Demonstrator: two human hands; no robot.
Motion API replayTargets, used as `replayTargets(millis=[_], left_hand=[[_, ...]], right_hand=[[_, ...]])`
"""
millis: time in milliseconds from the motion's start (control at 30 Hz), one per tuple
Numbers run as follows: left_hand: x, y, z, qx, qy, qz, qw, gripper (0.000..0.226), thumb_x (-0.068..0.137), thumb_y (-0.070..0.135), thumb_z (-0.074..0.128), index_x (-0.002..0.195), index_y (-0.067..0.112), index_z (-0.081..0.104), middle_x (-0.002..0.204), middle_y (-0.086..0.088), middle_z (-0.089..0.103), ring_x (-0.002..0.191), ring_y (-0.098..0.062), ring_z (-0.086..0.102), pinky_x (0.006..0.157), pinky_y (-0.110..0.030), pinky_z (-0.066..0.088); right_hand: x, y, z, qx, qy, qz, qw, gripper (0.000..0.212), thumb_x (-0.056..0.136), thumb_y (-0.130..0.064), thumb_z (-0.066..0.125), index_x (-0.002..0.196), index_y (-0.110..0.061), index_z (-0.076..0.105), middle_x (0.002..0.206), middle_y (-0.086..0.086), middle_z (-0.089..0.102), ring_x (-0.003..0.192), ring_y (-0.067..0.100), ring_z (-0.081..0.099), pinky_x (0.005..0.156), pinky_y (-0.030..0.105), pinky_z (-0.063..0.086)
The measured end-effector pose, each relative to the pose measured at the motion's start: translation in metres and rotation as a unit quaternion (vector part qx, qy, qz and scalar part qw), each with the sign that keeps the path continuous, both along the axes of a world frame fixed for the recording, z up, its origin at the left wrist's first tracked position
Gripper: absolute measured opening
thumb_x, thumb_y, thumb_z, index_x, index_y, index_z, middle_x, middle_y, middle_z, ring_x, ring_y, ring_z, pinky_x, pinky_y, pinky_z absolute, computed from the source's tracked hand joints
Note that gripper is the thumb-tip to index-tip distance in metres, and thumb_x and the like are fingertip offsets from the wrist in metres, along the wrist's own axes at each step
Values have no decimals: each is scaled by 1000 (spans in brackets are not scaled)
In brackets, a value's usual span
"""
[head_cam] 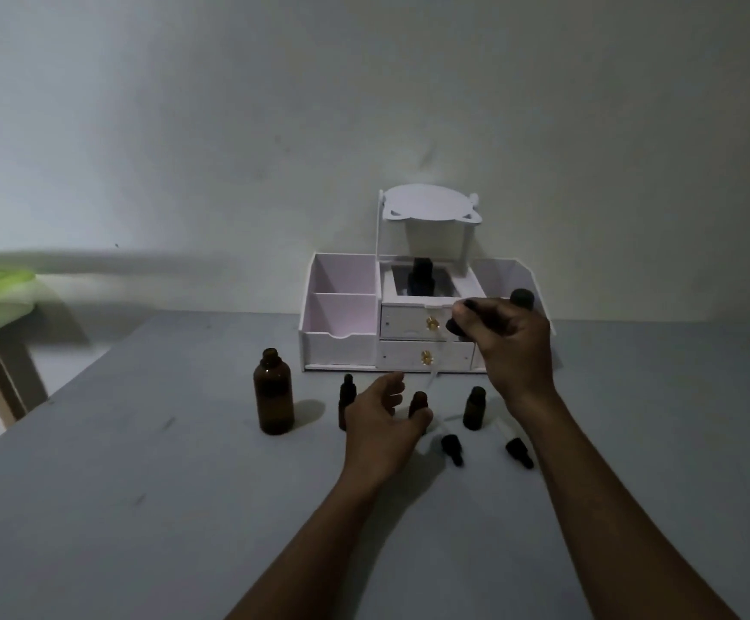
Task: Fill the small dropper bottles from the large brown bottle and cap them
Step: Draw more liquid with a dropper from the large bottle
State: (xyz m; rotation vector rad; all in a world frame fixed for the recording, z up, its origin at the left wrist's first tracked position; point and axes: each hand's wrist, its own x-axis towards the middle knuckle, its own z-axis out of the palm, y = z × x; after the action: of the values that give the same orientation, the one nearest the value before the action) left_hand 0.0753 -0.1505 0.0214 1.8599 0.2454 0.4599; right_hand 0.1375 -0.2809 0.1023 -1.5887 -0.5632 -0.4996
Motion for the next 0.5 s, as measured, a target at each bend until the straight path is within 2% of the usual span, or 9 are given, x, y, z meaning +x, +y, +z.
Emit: replayTargets(millis=[67,167,300,367,433,500], left_hand=[[4,0,-7,-21,22,-4,1000,63,82,16,78,139,20,52,136,0,57,116,-10,55,94,-22,44],[8,1,-12,-28,32,-12,999,57,81,17,78,134,20,56,130,0,61,109,-9,57,90,-23,45],[9,-1,-11,-20,37,-23,999,53,84,14,75,134,17,58,130,1,63,117,-13,60,97,-24,45],[8,-1,-10,-24,37,-23,999,48,85,12,75,131,17,61,128,3,65,117,-12,61,102,-28,45],[6,-1,-11,-21,31,-29,999,41,85,10,74,125,18,65,123,3,68,110,-7,62,103,-26,45],[6,-1,-12,-10,25,-28,999,38,87,11,73,123,18,67,121,5,69,104,-4,60,100,-22,44]], right_hand=[[3,0,-3,0,0,-1,1000,16,87,-21,72,83,-36,71,79,-11,75,79,9,74,76,26,60],[7,1,-8,-12,3,0,1000,12,87,-26,72,85,-37,71,85,-5,76,83,11,74,80,32,61],[15,0,-17,-22,20,-8,1000,5,86,-29,72,90,-32,73,90,-2,77,87,13,74,84,38,61],[17,0,-21,-23,29,-10,999,8,86,-28,73,93,-24,75,89,-2,77,86,14,74,84,40,61],[18,2,-24,-25,36,-13,999,11,86,-26,75,95,-20,77,88,-1,77,85,14,74,84,38,61],[19,3,-27,-31,37,-18,999,10,85,-25,76,94,-20,77,86,-3,77,83,11,74,81,29,60]])
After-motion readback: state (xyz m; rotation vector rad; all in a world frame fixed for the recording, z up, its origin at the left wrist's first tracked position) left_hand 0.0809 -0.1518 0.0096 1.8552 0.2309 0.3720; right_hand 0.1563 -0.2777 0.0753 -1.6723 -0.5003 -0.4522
